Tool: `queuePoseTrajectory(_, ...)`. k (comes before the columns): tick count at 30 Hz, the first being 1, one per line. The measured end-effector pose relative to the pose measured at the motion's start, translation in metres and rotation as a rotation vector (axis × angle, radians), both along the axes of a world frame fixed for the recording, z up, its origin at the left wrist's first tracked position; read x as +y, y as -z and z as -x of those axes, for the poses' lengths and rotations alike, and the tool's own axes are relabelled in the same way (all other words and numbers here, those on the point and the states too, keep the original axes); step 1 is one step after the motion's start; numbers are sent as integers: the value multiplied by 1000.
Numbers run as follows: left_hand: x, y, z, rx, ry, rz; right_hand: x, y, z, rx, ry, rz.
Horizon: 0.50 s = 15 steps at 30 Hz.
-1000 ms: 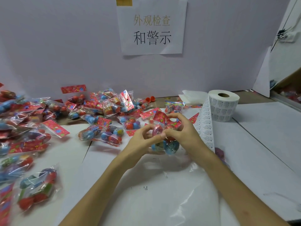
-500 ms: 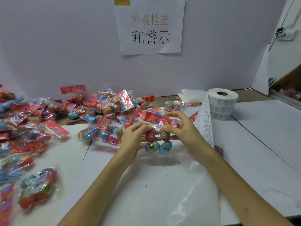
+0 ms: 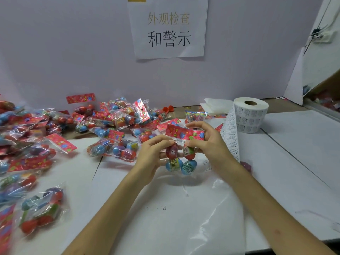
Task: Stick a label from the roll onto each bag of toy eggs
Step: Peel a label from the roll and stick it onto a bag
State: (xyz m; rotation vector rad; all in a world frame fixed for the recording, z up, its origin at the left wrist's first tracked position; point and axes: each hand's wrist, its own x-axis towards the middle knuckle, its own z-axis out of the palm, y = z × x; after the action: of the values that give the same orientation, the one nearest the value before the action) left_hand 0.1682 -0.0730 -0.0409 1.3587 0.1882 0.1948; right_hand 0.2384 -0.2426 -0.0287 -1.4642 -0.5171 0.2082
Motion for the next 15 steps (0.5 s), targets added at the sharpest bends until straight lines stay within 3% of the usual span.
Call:
queuePoseTrajectory(9,0,0,5,116,250,-114,-4,-5,-2,-10,100,-27)
queuePoseTrajectory(15,-2,6,3,118,205,-154,-3,-3,-1,11,80,9)
